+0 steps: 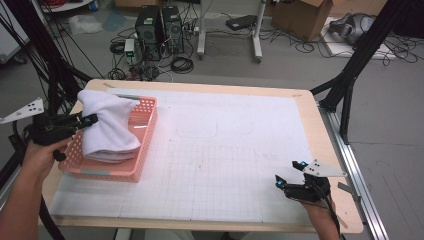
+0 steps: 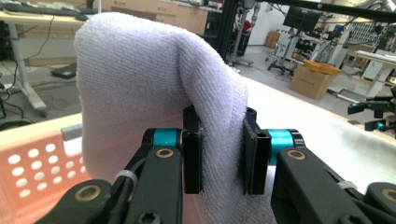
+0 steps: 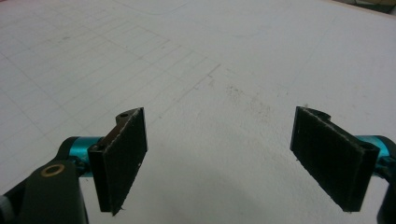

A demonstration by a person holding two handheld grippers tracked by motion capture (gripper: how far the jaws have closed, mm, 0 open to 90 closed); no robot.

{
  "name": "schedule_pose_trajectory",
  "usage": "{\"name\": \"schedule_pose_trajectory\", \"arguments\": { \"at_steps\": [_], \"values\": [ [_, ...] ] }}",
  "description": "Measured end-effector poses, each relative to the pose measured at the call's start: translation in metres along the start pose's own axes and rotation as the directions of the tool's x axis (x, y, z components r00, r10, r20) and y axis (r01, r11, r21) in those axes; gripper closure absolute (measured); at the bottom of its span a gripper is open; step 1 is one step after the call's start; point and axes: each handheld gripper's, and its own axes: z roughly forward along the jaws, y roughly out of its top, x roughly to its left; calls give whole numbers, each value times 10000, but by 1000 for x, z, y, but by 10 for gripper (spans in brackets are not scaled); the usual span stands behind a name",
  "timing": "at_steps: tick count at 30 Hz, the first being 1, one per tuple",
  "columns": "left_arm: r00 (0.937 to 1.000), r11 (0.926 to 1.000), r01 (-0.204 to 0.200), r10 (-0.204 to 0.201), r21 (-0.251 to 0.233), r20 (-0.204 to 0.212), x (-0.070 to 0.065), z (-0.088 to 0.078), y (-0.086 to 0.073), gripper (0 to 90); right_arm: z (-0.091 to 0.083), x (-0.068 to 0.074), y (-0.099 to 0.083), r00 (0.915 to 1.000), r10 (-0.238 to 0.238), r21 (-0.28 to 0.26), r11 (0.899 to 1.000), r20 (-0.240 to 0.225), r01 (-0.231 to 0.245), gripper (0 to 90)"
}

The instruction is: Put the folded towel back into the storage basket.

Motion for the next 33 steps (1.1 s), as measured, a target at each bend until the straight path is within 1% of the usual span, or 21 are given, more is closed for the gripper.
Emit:
{"name": "schedule_pose_trajectory", "arguments": {
  "at_steps": [1,6,10,12,16,17,18,20,21,22,24,26,27,28,29,30,31,32,33],
  "values": [
    [10000,10000,45,-45,68,62,0,1,-3,738,0,0,0,10000,-19,26,10000,10,19,175],
    [9997,9997,24,-30,248,236,-1,5,-7,738,-1,0,1,10000,-50,-21,10000,-5,50,175],
    [9994,9990,44,-59,437,345,-1,11,-11,738,-1,0,1,10000,-40,-22,10000,-13,40,175],
    [9991,9981,21,-48,623,429,0,17,-13,738,-1,0,1,10000,-39,-13,10000,-24,39,175],
    [9990,9979,73,-102,649,437,0,23,-14,738,-1,0,1,10000,-69,-16,10000,-35,69,175],
    [9986,9978,15,-49,666,519,0,27,-16,737,-1,1,1,10000,-21,19,10000,-53,21,175],
    [9986,9978,15,-49,666,519,0,27,-16,738,-1,1,1,10000,-22,18,10000,-43,22,175],
    [9983,9979,39,-77,644,577,-2,33,-17,737,-1,1,1,10000,-19,3,10000,-57,19,175],
    [9980,9977,43,-85,671,628,-3,39,-18,737,-1,1,0,10000,-30,-7,10000,-53,30,175],
    [9980,9977,43,-85,671,628,-3,39,-18,737,-2,1,0,10000,21,-4,10000,-57,-21,175],
    [9978,9981,58,-99,620,649,-4,47,-19,738,-2,1,0,10000,13,-29,10000,-32,-14,175],
    [9980,9975,108,-151,698,613,-3,49,-20,738,-3,1,0,10000,37,-15,10000,-37,-37,175],
    [9984,9961,130,-177,871,539,-2,50,-21,736,-3,1,-1,10000,78,14,10000,-18,-78,175],
    [9992,9925,314,-343,1180,223,1,51,-22,735,-3,0,-1,10000,12,19,10000,20,-12,175],
    [9992,9925,314,-343,1180,223,1,51,-22,733,-3,0,-1,10000,23,7,10000,23,-23,175],
    [9989,9896,468,-458,1361,-104,2,49,-22,729,-4,0,-1,10000,32,4,10000,30,-32,175],
    [9984,9877,514,-474,1478,-302,2,48,-22,724,-3,0,-1,10000,-6,-18,10000,47,6,175],
    [9984,9877,514,-474,1478,-302,2,48,-22,718,-3,0,-1,10000,-6,-18,10000,47,6,175],
    [9954,9812,657,-517,1813,-813,3,46,-21,710,-4,0,-1,10000,10,-9,10000,76,-10,175]
  ]
}}
